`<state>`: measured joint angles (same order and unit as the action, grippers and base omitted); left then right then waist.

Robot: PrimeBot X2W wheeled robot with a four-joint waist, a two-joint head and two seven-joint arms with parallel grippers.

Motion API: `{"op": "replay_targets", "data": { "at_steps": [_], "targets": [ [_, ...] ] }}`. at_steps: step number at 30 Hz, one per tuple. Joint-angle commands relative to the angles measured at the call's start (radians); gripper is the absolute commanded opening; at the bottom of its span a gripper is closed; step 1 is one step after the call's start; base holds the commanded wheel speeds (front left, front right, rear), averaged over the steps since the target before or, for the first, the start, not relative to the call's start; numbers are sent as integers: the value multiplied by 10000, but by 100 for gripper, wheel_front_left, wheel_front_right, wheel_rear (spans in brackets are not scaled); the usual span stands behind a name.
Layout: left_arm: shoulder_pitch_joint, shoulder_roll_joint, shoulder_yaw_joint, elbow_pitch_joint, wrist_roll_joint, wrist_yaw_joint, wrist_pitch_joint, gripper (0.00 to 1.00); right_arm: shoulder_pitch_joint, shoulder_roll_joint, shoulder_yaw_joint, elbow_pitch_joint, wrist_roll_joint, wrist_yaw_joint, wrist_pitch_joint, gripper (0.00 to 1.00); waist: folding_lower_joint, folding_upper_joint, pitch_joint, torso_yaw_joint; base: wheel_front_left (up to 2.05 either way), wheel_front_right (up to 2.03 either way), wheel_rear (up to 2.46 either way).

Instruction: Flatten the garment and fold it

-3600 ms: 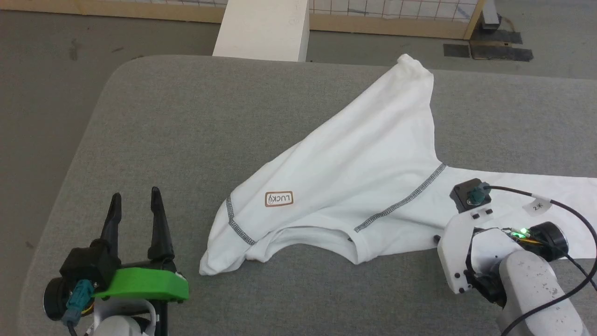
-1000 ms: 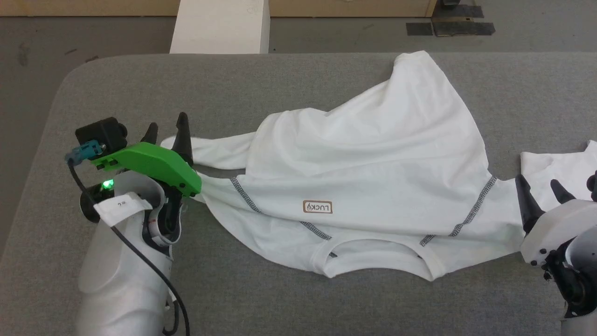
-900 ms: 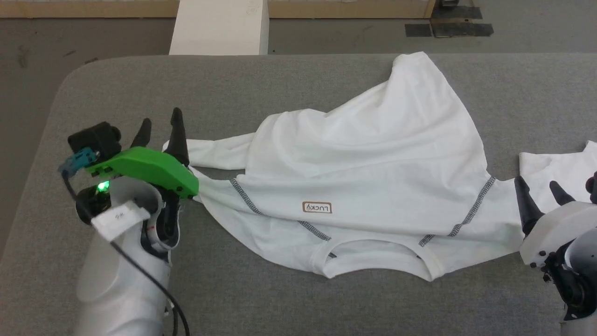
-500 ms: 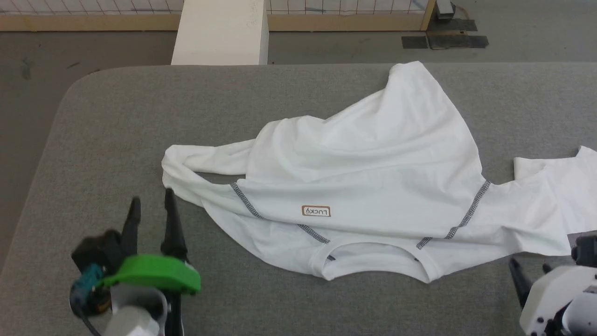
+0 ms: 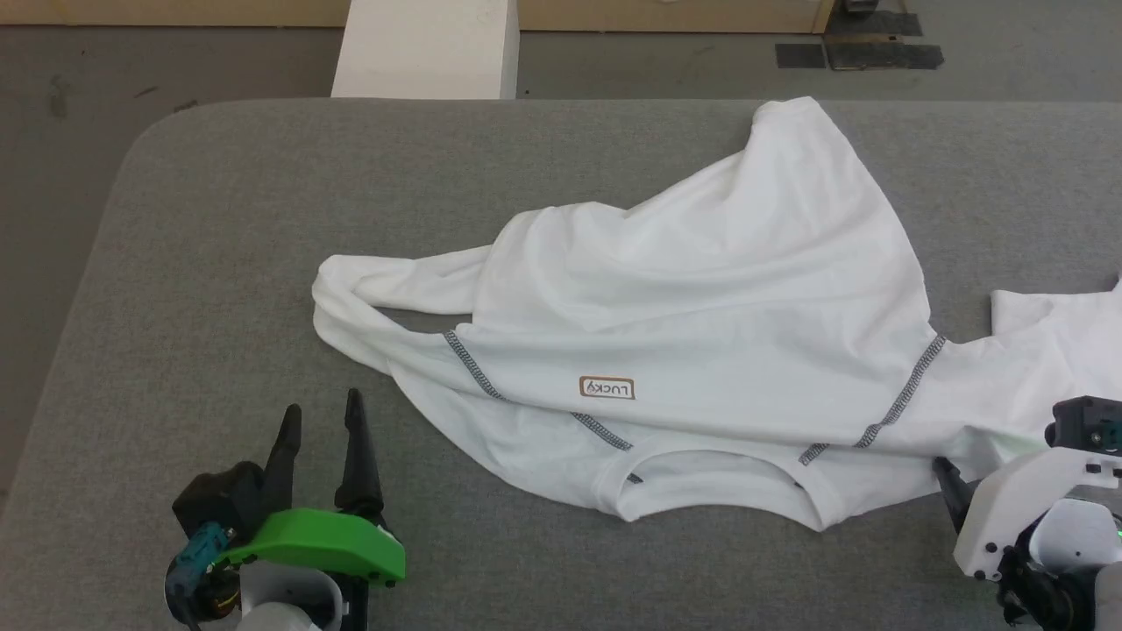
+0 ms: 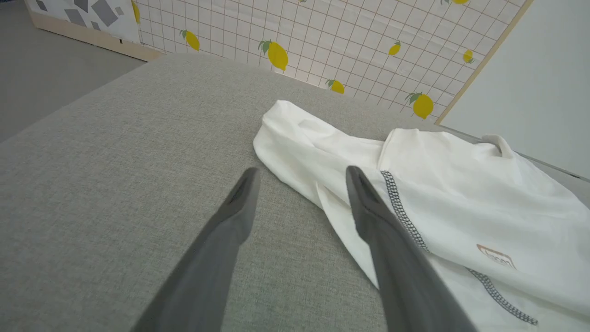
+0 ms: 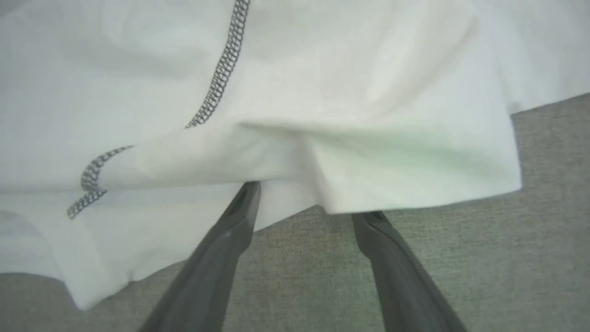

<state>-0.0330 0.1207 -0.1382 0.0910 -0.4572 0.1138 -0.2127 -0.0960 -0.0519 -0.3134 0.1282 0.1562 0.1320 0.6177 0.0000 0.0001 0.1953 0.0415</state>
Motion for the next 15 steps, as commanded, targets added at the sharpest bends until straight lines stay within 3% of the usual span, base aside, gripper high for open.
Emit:
{"op": "replay_targets", "data": {
  "at_steps": [1,2,3,4,5,10,15],
  "targets": [
    [-178,18,1,33,14,-78,-19,100,-161,15,71,149,-9,-13,-34,100,0,-1,37,69,0,0,0],
    [-197,39,-20,49,28,-84,-5,100,-196,15,104,268,3,-13,13,49,0,-1,38,86,0,0,0],
    [-208,51,-37,59,33,-89,4,100,-219,15,134,320,-35,-13,7,19,0,-1,41,96,0,0,0],
    [-218,63,-59,69,25,-105,28,100,-253,15,147,346,-75,-13,-77,5,0,-1,46,105,0,0,0],
    [-226,72,-73,76,17,-116,47,100,-277,15,151,374,-115,-13,-141,0,0,-1,46,105,0,0,0],
    [-187,25,-247,187,-171,-72,637,100,-310,16,239,429,-200,-13,-243,0,0,-1,-18,20,0,0,0],
    [-57,-255,-736,76,-949,114,2677,100,-252,16,247,192,-219,-13,-262,0,0,-1,-79,-53,0,0,0]
  ]
}}
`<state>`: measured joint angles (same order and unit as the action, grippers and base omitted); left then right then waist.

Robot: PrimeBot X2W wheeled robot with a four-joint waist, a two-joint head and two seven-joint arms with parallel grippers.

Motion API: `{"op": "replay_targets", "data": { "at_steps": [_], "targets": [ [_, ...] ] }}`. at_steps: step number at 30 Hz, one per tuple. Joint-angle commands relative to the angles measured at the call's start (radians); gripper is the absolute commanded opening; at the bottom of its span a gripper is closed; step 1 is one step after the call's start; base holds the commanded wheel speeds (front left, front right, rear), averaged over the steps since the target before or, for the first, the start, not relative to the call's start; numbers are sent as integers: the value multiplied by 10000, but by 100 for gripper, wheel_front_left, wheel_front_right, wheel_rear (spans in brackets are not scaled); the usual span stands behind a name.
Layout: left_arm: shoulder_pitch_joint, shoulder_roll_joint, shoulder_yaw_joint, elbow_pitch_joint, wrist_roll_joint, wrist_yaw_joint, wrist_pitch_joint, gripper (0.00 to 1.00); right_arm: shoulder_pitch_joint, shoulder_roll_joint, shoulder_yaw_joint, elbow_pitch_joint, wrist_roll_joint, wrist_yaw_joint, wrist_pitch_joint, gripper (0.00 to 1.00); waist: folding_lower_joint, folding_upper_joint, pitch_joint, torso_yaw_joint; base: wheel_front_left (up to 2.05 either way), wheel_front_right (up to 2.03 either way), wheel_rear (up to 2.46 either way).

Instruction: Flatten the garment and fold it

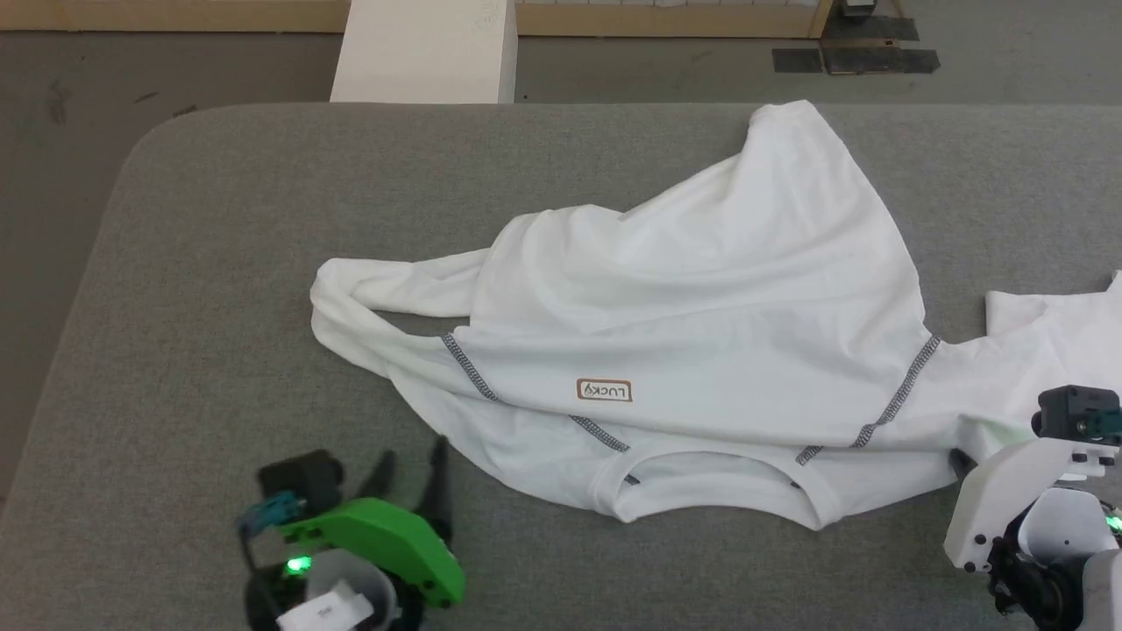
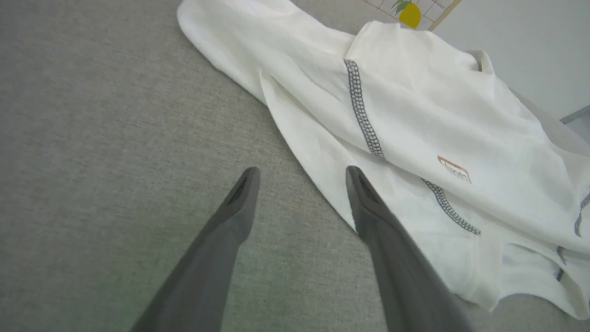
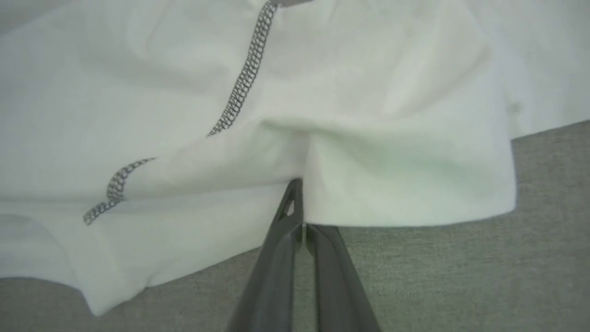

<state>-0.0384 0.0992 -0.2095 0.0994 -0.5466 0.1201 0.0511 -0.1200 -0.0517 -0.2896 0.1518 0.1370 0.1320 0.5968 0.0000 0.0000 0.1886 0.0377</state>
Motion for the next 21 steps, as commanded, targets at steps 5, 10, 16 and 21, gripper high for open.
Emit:
{"op": "replay_targets", "data": {
  "at_steps": [5,10,16,21],
  "targets": [
    [-127,-193,-650,-94,-571,351,1988,100,-9,14,83,-214,54,-13,-64,0,0,0,31,-111,0,0,0],
    [-581,-280,-786,399,-753,733,2568,100,-76,14,266,-322,191,-13,-97,0,0,0,215,-313,0,0,0],
    [-1183,-287,-1003,1121,-718,397,2360,100,-120,14,299,-390,231,-13,-160,0,0,0,392,-479,0,0,0],
    [-1361,-267,-1082,1458,-639,293,2060,0,-115,14,301,-363,241,-13,-207,0,0,0,404,-602,0,0,0]
  ]
}}
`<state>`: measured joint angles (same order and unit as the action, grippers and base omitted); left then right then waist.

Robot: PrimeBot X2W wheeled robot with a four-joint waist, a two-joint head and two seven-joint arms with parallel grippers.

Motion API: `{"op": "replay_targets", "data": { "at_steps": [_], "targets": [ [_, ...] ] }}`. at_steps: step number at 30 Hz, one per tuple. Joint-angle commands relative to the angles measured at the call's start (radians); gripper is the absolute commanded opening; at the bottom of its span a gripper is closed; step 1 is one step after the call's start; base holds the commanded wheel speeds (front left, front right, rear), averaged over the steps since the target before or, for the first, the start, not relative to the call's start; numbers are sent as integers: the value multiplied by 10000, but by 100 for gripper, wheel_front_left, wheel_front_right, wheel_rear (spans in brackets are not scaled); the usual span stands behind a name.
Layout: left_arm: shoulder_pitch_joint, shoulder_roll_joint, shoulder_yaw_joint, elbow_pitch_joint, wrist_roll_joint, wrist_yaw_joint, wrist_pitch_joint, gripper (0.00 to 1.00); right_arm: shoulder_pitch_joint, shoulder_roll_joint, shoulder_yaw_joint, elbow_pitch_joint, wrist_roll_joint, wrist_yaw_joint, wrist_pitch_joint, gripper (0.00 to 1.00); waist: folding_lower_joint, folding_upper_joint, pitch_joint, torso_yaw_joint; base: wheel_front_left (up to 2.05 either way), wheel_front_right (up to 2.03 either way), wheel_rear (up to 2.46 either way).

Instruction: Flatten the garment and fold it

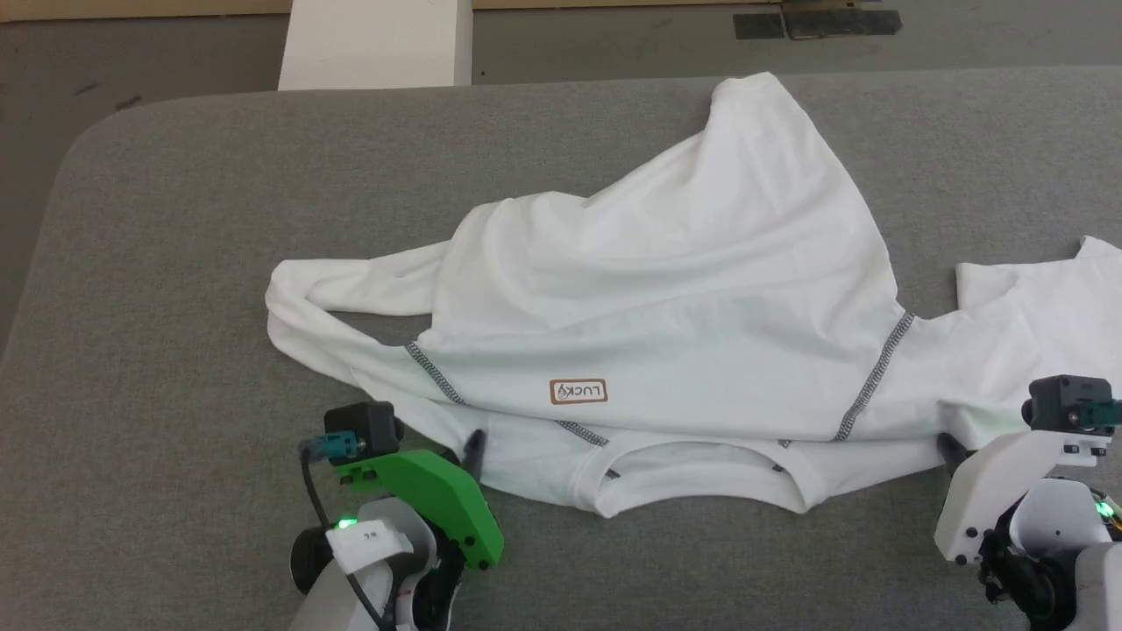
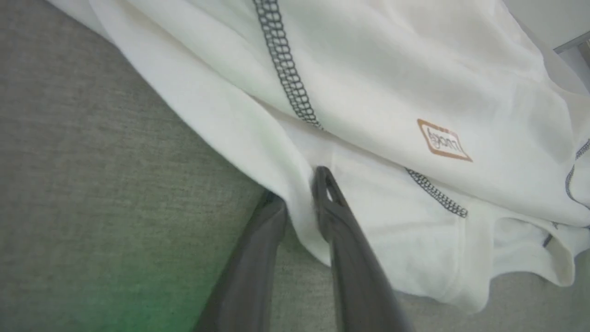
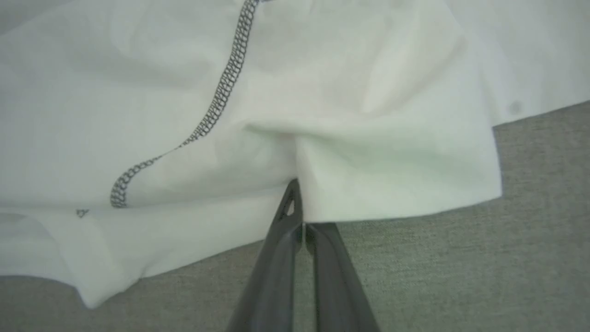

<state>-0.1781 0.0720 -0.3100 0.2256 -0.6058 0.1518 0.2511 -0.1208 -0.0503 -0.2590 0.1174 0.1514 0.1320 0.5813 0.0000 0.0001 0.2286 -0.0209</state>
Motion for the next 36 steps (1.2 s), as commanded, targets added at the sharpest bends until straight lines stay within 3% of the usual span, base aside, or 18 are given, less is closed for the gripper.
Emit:
{"op": "replay_targets", "data": {
  "at_steps": [1,7,9,14,19,25,29,36],
  "targets": [
    [46,3,-50,202,-83,-42,-7,0,-102,1,-8,-14,99,-13,-64,0,0,-1,-4,-32,0,0,0],
    [169,171,158,-449,-156,-110,-360,0,-117,1,82,-300,279,-13,-62,0,0,-1,-130,-18,0,0,0],
    [145,336,419,-1697,-373,-221,-424,0,-276,-139,245,-1092,796,-13,304,0,0,-1,-347,42,0,0,0],
    [-436,532,900,-3236,-805,-441,-370,0,-869,-991,464,-2428,1784,-13,978,0,0,-1,-679,86,0,0,0],
    [-2070,692,1391,-4015,-1271,-753,-189,0,-2270,-1728,390,-3438,3190,-13,1963,0,0,-1,-1066,157,0,0,0],
    [-4619,1056,1643,-3449,-1100,-955,20,0,-4499,-2005,410,-3091,3918,-13,2513,0,0,-1,-1517,143,0,0,0],
    [-6174,1261,1686,-2825,-964,-1104,147,0,-5952,-1558,209,-2527,4295,-13,2645,0,0,-1,-1698,110,0,0,0],
    [-8362,1602,1741,-1506,-617,-1199,232,0,-8057,-1216,86,-1515,3990,-13,2728,0,0,-1,-1679,95,0,0,0]
  ]
}}
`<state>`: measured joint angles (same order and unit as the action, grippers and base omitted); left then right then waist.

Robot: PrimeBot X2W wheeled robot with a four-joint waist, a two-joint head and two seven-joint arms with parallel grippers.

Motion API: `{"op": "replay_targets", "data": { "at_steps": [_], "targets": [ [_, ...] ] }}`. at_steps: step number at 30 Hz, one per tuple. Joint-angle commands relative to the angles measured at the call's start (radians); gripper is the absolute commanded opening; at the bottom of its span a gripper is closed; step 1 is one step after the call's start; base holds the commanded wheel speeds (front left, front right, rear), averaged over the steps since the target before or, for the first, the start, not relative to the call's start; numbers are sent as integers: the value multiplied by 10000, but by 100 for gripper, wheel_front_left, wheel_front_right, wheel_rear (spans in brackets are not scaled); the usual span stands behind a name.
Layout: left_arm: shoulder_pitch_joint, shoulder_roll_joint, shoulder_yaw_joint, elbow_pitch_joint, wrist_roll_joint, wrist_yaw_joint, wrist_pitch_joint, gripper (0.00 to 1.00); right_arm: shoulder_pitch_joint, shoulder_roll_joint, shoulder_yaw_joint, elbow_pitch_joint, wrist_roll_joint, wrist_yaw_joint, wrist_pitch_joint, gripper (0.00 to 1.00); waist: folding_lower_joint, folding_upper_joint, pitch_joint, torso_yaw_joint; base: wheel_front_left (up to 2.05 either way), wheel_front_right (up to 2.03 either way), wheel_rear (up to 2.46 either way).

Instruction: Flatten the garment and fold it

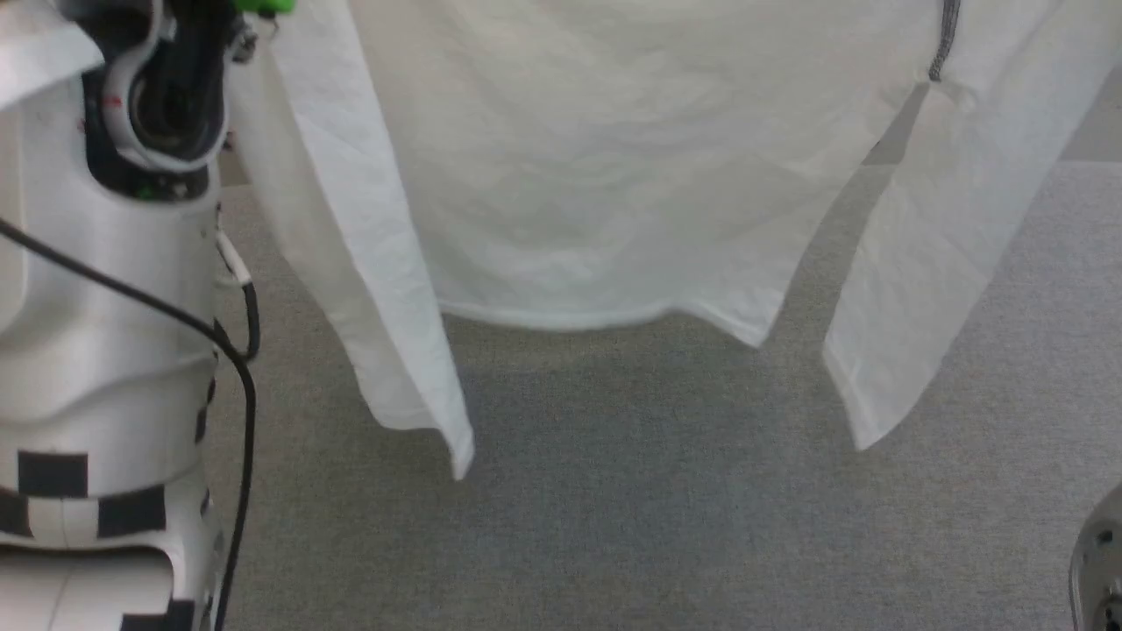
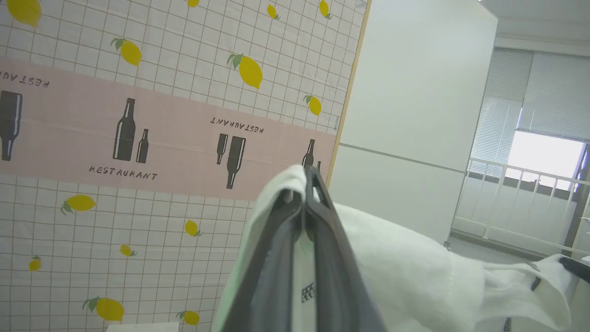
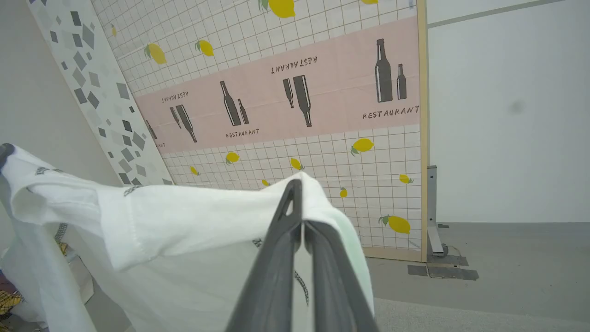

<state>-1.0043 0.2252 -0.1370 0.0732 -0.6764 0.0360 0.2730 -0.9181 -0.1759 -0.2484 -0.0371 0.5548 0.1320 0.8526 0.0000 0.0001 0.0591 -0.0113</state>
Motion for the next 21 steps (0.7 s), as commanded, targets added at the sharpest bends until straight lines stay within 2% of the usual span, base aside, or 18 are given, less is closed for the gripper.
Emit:
{"op": "replay_targets", "data": {
  "at_steps": [1,8,14,21],
  "targets": [
    [-357,129,-11,265,165,-32,50,0,-367,83,-24,237,-124,-13,43,0,0,-1,49,-1,0,0,0],
    [-1581,567,-243,1683,642,-73,338,0,-1765,202,126,1322,-624,-13,133,0,0,-1,639,-38,0,0,0],
    [-2527,962,-402,2844,1048,-114,420,0,-2787,285,386,2219,-1174,-13,93,0,0,-1,1621,-174,0,0,0],
    [-4001,1437,-489,3847,1727,90,90,0,-4546,648,431,3440,-2249,-13,-831,0,0,-1,3074,-518,0,0,0]
  ]
}}
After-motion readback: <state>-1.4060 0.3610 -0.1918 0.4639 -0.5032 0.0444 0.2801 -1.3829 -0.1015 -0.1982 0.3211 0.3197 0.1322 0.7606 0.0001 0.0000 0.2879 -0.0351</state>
